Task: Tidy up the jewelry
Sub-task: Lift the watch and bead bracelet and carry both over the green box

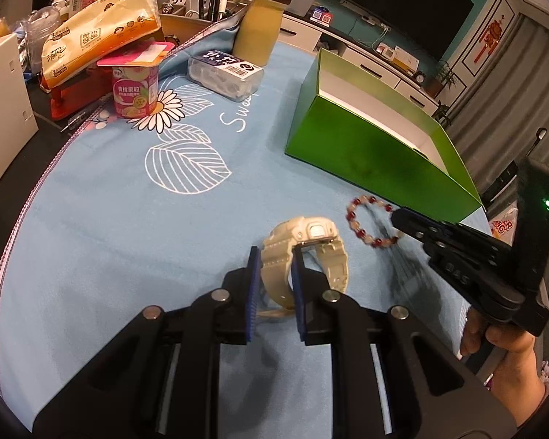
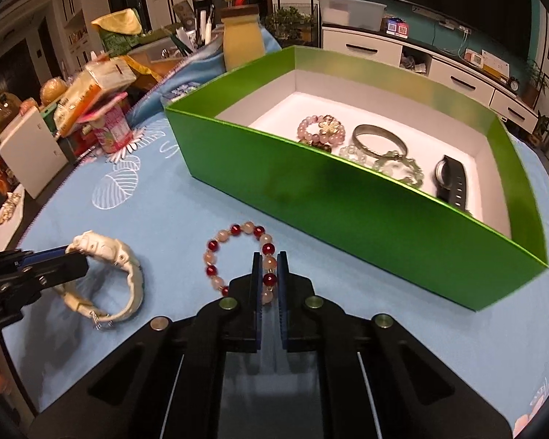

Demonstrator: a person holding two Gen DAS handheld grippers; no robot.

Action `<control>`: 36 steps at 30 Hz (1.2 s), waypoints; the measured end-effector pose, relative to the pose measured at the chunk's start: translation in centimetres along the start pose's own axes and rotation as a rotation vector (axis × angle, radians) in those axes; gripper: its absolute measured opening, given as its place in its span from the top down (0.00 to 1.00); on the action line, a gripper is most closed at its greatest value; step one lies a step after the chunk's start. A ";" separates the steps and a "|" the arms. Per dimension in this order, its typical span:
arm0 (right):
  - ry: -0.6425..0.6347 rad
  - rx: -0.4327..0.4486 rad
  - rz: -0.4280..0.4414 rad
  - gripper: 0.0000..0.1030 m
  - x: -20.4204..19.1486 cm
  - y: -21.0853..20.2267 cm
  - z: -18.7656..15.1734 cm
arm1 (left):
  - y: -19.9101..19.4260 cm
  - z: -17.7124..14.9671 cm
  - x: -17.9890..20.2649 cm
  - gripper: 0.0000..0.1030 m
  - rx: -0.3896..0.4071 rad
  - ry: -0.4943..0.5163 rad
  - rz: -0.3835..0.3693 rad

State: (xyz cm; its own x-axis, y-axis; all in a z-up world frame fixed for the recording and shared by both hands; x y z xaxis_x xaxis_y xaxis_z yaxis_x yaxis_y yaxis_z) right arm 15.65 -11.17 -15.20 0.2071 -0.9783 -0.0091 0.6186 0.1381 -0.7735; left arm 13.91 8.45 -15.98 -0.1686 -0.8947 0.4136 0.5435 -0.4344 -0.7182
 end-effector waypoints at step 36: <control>0.119 0.186 0.006 0.93 4.8 -11.2 -1.7 | -4.2 0.1 4.1 0.84 0.070 0.062 -0.023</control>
State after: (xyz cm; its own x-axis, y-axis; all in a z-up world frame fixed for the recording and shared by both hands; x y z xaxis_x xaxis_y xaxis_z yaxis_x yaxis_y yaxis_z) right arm 8.41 -17.65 -7.61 0.1266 -0.9873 -0.0965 0.7493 0.1589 -0.6429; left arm 11.03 6.66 -11.19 -0.2311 -0.8902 0.3926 0.5949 -0.4486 -0.6670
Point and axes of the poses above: each gripper's, at about its wrist camera, not at the fingertips, and y roughly the way its jaws point, x to its right, z to its top, the point moved 4 cm from there along y, roughly the way its jaws point, and after that the axes turned 6 degrees about -z, right-handed, at the moved point
